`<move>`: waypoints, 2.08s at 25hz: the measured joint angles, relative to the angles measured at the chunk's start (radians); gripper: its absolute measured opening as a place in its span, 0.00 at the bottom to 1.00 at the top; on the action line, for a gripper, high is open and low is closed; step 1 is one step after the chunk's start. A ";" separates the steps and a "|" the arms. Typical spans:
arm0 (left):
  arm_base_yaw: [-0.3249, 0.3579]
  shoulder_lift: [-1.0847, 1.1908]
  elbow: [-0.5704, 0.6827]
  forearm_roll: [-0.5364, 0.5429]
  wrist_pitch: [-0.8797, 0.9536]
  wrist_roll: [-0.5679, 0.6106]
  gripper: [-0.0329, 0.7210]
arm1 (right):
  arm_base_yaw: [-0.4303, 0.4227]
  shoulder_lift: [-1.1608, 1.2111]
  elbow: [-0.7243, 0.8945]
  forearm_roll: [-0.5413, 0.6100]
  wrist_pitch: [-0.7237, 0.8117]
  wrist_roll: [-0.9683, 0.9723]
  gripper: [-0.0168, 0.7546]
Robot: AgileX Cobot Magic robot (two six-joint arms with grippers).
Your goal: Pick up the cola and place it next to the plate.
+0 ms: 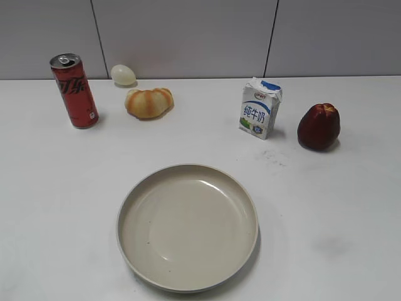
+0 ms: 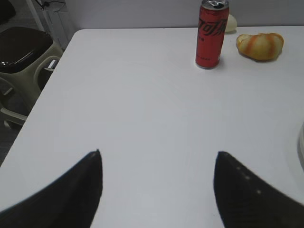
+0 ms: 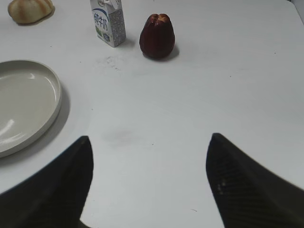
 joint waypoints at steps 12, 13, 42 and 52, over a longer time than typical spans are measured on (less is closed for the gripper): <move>0.000 0.000 0.000 0.000 -0.001 0.000 0.79 | 0.000 0.000 0.000 0.000 0.000 0.000 0.79; 0.000 0.000 0.000 0.000 -0.001 0.000 0.79 | 0.000 0.000 0.000 0.000 0.000 0.000 0.79; 0.000 0.473 -0.102 -0.024 -0.104 0.003 0.79 | 0.000 0.000 0.000 0.000 0.000 0.000 0.79; -0.003 0.930 -0.384 -0.016 -0.136 0.003 0.79 | 0.000 0.000 0.000 0.000 0.000 0.000 0.79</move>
